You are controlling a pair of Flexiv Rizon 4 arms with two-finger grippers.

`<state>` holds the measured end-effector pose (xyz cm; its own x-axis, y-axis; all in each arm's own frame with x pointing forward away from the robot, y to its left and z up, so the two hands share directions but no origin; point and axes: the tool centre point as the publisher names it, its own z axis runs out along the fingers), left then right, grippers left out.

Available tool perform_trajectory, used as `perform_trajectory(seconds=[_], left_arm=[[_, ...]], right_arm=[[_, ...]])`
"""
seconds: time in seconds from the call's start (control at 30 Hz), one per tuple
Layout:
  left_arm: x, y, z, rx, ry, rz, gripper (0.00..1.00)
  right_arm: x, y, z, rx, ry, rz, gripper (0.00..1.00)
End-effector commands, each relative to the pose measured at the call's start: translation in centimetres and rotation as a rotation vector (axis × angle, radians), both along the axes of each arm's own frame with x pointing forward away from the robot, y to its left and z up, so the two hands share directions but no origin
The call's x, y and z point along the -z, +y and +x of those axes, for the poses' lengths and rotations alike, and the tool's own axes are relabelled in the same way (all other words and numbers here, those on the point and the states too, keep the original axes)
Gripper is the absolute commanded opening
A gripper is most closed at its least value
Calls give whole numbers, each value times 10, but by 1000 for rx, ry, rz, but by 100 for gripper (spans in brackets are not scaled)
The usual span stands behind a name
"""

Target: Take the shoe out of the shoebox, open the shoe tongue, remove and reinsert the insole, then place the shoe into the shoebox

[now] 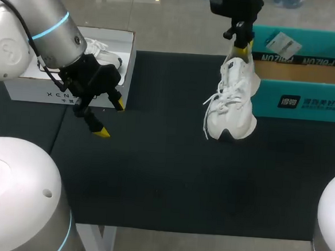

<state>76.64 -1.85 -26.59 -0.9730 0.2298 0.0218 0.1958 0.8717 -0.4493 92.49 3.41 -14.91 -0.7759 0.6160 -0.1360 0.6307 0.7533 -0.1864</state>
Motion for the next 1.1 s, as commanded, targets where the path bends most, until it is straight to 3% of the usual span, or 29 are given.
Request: perform_trajectory(seconds=[0.03,0.13,0.37,0.53,0.57,0.7,1.1], left_arm=[[0,0,0,1,0,2,100],[0,0,0,1,0,2,100],[0,0,0,1,0,2,100],[0,0,0,1,0,2,100],[0,0,0,1,0,2,100],[0,0,0,1,0,2,100],[0,0,0,1,0,2,100]], right_arm=[[-8,-39,3,231,-37,4,0],[-10,-68,3,391,-64,83,0],[-7,-118,-1,696,-90,77,0],[-4,-134,-6,851,-129,109,0],[-6,-138,-8,912,-127,19,0],[-29,-117,-8,825,-222,65,0],[-29,-117,-8,825,-222,65,0]])
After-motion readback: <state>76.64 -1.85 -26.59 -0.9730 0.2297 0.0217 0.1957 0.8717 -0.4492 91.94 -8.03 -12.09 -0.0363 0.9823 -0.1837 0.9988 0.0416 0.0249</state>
